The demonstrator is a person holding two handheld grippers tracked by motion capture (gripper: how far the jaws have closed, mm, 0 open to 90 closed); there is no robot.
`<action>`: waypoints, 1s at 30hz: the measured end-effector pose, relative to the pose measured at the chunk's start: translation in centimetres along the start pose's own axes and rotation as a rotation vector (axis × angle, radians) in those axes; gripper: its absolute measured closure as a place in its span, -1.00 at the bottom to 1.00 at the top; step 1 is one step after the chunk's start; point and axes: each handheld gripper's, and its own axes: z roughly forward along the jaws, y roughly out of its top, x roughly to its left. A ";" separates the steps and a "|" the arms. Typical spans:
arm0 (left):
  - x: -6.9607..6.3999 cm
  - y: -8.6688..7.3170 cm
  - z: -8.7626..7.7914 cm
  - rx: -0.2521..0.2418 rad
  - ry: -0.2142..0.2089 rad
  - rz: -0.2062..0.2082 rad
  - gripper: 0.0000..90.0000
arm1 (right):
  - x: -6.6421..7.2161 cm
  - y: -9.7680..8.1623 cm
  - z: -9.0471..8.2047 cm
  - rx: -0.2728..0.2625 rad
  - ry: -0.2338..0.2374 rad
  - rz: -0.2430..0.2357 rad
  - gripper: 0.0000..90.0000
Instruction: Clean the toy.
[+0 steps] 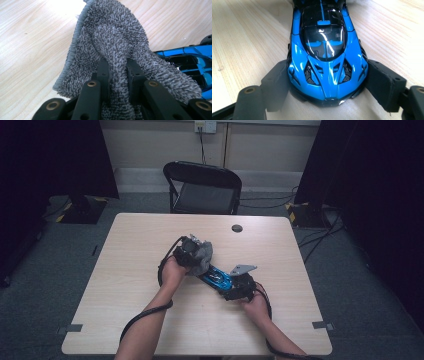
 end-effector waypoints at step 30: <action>2.0 -1.5 -0.6 0.001 0.027 -0.053 0.69 | 0.0 0.0 0.0 0.000 0.000 0.000 -0.47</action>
